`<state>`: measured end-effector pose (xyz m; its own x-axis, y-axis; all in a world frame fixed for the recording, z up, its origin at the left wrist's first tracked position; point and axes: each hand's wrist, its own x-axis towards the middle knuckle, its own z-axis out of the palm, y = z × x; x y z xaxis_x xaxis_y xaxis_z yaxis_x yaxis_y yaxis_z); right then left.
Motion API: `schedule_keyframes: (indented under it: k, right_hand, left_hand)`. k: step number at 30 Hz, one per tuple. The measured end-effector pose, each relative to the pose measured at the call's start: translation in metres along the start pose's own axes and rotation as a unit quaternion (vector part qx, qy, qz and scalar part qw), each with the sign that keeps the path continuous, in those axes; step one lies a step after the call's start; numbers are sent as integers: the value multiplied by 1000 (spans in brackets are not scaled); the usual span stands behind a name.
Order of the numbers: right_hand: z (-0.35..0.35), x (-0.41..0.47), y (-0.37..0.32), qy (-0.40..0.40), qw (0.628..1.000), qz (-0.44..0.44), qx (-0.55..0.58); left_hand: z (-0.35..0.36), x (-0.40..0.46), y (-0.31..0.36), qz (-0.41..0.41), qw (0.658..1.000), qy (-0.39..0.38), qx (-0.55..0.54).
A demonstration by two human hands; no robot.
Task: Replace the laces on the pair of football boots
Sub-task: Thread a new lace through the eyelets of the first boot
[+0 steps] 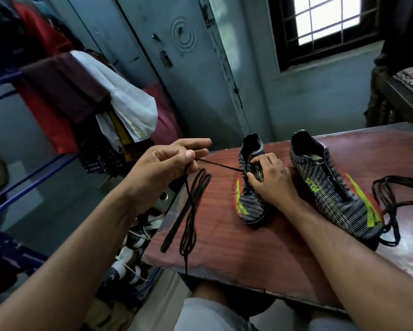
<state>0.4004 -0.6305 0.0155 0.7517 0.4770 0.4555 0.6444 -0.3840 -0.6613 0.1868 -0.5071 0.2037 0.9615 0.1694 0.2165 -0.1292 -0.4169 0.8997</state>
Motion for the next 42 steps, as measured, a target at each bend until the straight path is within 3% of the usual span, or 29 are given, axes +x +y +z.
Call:
schedule_keyframes:
  k: [5,11,16,23,25,28,30,34,36,39,42]
  right_hand:
    - [0,0,-1,-2,1000,1,7]
    - [2,1,0,-9,1000,-1,4]
    - [3,0,-1,20,1000,-14,2]
    - [6,-4,-8,-13,999,-28,30]
    - [7,-5,-9,-8,998,-40,38]
    - [3,-5,-15,77,993,-78,52]
    - [-3,-8,-26,128,978,-143,85]
    - [-11,-21,-46,150,941,-270,142]
    - [-13,-23,-49,169,937,-258,161]
    - [-15,-16,-44,155,959,-151,183]
    - [-12,-11,-34,158,973,-123,118]
  left_hand:
    - [14,11,1,14,999,-21,-20]
    - [25,24,12,22,993,-76,82]
    - [29,37,28,81,973,-111,187]
    - [29,53,39,121,976,-139,119]
    - [31,58,39,113,979,-132,110]
    - [33,67,36,97,983,-90,131]
    - [31,73,31,82,985,-53,143]
    - [24,82,18,31,988,19,151]
    - [22,82,14,8,985,2,174]
    - [22,75,10,-12,974,-80,214]
    - [23,64,6,-2,968,-146,202]
